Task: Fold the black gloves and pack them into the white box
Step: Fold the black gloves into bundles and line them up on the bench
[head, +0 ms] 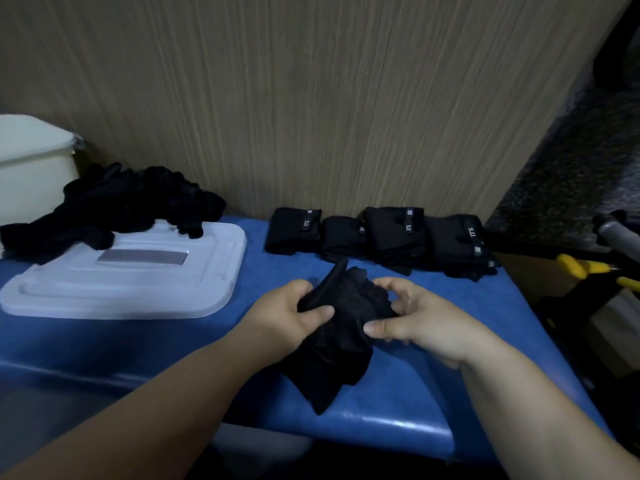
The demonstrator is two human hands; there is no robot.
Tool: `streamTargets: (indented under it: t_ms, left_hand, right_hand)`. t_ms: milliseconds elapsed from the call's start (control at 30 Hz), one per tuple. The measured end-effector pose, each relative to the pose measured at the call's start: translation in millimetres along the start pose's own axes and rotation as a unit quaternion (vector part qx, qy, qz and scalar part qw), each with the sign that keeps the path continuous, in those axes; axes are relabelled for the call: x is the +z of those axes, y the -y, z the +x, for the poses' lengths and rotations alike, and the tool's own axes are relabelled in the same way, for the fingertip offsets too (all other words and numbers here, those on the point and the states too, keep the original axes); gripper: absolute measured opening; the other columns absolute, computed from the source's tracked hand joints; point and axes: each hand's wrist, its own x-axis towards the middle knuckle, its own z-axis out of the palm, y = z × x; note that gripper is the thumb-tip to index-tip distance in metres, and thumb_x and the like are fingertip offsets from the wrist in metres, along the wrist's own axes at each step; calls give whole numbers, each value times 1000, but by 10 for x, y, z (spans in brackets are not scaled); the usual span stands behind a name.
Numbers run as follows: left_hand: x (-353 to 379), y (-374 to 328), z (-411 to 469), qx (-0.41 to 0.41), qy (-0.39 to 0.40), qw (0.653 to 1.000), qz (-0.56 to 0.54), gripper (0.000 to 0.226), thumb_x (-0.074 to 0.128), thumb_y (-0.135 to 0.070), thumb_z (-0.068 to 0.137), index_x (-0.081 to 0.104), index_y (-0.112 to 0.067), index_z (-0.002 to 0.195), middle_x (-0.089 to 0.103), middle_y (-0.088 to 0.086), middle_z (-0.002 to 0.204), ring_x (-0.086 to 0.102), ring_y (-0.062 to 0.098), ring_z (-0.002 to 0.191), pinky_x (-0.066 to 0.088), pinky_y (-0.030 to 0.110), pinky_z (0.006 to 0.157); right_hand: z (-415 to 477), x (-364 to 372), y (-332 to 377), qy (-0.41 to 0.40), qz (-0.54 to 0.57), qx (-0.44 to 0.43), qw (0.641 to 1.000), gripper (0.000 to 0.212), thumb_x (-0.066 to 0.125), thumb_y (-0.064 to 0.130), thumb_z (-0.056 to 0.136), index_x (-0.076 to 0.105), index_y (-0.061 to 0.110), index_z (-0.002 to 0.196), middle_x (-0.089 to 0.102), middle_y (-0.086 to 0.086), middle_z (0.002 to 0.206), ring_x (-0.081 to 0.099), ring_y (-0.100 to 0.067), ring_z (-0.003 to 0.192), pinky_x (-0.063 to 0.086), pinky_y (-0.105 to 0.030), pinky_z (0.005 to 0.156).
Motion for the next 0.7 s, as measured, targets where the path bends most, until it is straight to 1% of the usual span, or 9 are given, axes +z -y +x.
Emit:
streamTargets:
  t_ms: [67, 167, 233, 333, 400, 467, 533, 633, 700]
  left_hand:
    - [17, -18, -20, -12, 14, 998, -55, 10, 64, -33, 89, 61, -25, 94, 69, -8, 87, 65, 5, 80, 50, 18, 69]
    - [46, -48, -59, -14, 67, 984, -166, 9, 63, -16, 91, 61, -20, 99, 71, -4, 91, 68, 7, 82, 55, 22, 74]
    - [56, -48, -79, -12, 99, 970, -221, 14, 60, -7, 91, 61, -14, 103, 72, -1, 92, 69, 9, 85, 54, 22, 72]
    - [55, -18, -86, -5, 120, 957, -265, 22, 59, -1, 90, 59, -10, 110, 72, -1, 96, 69, 11, 91, 52, 21, 74]
    - [59, -11, -83, -4, 127, 951, -281, 25, 58, 1, 90, 58, -8, 113, 72, 0, 100, 68, 13, 95, 52, 22, 75]
    - [74, -4, -80, -4, 119, 955, -272, 29, 60, 2, 89, 56, -8, 116, 71, 1, 101, 68, 11, 94, 52, 20, 74]
    - [98, 24, -74, -10, 104, 969, -223, 43, 66, -4, 87, 49, -11, 126, 70, 2, 105, 68, 10, 94, 54, 21, 75]
    - [129, 119, -34, -18, 62, 992, -104, 74, 75, -26, 78, 34, -27, 140, 61, 6, 125, 62, 14, 111, 51, 32, 96]
    - [149, 146, -17, -18, 42, 993, -105, 83, 75, -23, 78, 24, -36, 142, 55, 5, 132, 57, 15, 117, 47, 36, 102]
  right_hand:
    - [19, -18, 23, -37, 36, -6, 999, 50, 71, -1, 80, 52, 19, 121, 66, -2, 83, 60, -8, 60, 45, -18, 53]
    - [54, -49, 8, -77, 133, -13, 988, 49, 67, -1, 83, 50, 18, 123, 65, -13, 95, 62, -19, 71, 51, -27, 58]
    - [69, -35, 0, -105, 135, -26, 985, 47, 67, -1, 84, 50, 18, 122, 59, -19, 95, 59, -25, 74, 49, -26, 54]
    - [109, -1, -11, -152, 112, -51, 981, 40, 67, 0, 84, 52, 22, 115, 53, -15, 87, 53, -21, 64, 41, -20, 43]
    - [130, 17, -24, -166, 121, -62, 977, 38, 67, 1, 85, 53, 24, 111, 55, -15, 85, 53, -26, 68, 44, -26, 53]
    - [146, 38, -37, -176, 134, -70, 973, 36, 66, 2, 86, 53, 21, 113, 60, -12, 77, 57, -26, 71, 46, -33, 64]
    - [136, 57, -35, -190, 127, -66, 971, 32, 65, 10, 88, 52, 19, 116, 64, -1, 68, 59, -19, 68, 48, -31, 62]
    - [101, 52, -45, -169, 112, -39, 979, 36, 64, 24, 90, 49, 20, 123, 62, -7, 80, 56, -18, 72, 49, -25, 58]
    - [76, 46, -37, -125, 126, -30, 984, 42, 62, 24, 91, 45, 20, 129, 60, -7, 86, 55, -17, 76, 49, -23, 62]
